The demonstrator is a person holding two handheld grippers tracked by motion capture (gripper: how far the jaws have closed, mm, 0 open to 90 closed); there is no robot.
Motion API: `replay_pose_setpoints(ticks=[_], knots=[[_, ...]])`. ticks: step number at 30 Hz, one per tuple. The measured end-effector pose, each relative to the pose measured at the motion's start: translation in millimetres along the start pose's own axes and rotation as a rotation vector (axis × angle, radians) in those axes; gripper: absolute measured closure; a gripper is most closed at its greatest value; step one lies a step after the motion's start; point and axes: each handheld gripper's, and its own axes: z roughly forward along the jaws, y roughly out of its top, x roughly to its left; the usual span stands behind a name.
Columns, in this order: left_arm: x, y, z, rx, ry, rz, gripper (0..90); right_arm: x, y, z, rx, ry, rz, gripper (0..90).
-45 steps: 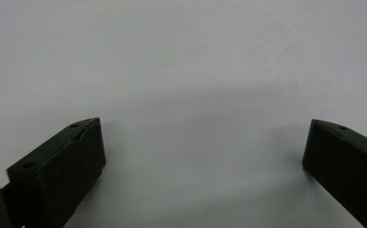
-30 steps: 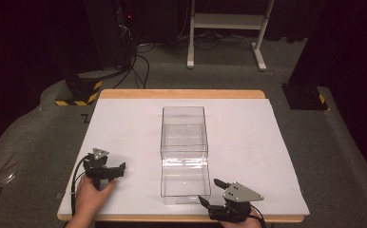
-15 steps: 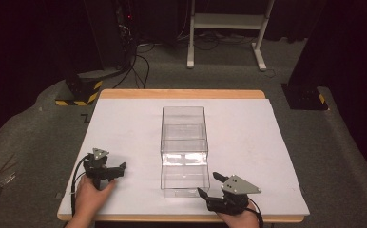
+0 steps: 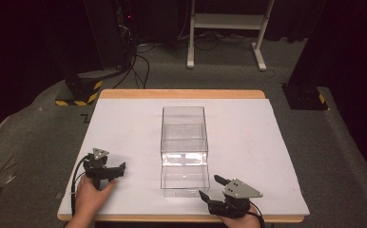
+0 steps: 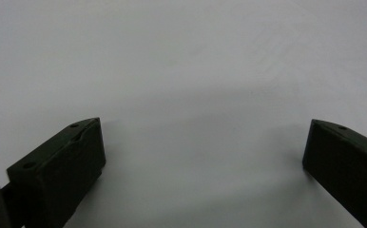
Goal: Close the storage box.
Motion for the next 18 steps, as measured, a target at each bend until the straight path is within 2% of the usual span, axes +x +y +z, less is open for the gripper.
replay_pose_setpoints(ticks=[13,18], knots=[[-0.1,0.0,0.0,-0.001,0.001,0.000,0.6,-3.4,1.3,8.4,0.011,-0.028,0.002,27.0],[0.0,0.0,0.0,0.000,0.000,0.000,0.6,-6.1,3.3,13.1,0.012,-0.033,0.011,24.1]])
